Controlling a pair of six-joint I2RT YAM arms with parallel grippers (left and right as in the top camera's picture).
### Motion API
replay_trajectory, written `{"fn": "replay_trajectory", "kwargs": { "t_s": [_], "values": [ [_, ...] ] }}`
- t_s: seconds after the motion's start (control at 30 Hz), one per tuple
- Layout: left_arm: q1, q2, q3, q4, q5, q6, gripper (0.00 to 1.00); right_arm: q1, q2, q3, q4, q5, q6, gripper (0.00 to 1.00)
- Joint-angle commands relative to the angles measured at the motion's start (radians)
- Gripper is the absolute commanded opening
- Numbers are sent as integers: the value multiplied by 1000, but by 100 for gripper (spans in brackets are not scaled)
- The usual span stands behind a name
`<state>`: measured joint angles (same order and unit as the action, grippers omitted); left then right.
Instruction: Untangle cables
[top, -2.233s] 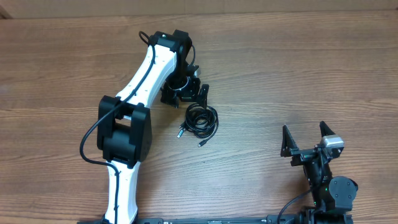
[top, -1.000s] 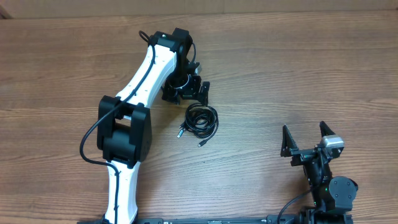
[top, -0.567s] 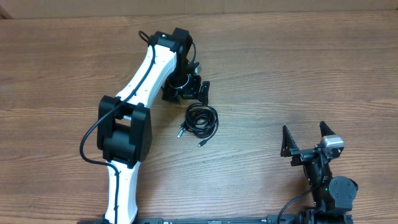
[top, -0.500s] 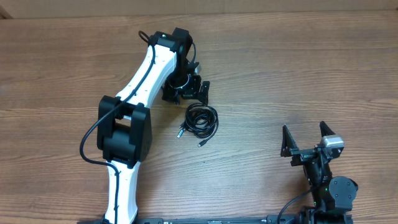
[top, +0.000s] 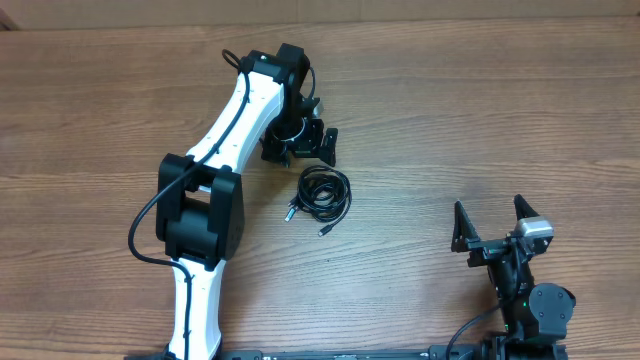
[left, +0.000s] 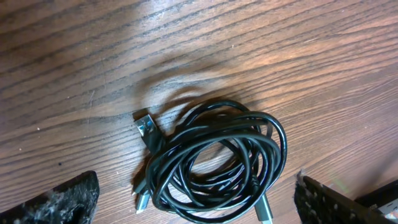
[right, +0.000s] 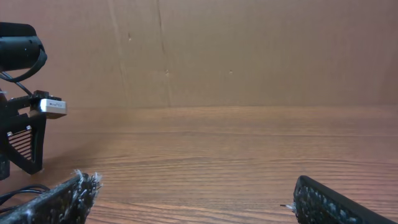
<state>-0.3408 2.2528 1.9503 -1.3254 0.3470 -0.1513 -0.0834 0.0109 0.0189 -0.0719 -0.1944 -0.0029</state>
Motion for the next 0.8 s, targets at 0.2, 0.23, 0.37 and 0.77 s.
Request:
{"fn": "replay_trajectory", "kwargs": {
  "t_s": [0.2,0.23,0.37,0.77],
  "values": [
    [-6,16,16,46,-17,-6,100,6,-8,-10,3,11,3,100],
    [-6,16,16,49,-17,-6,100,6,-8,-10,3,10,3,100],
    [-6,16,16,59,-17,-6,100,6,-8,-10,3,10,3,100],
    [-6,16,16,59,-18,-6,100,6,-8,-10,3,11,3,100]
  ]
}}
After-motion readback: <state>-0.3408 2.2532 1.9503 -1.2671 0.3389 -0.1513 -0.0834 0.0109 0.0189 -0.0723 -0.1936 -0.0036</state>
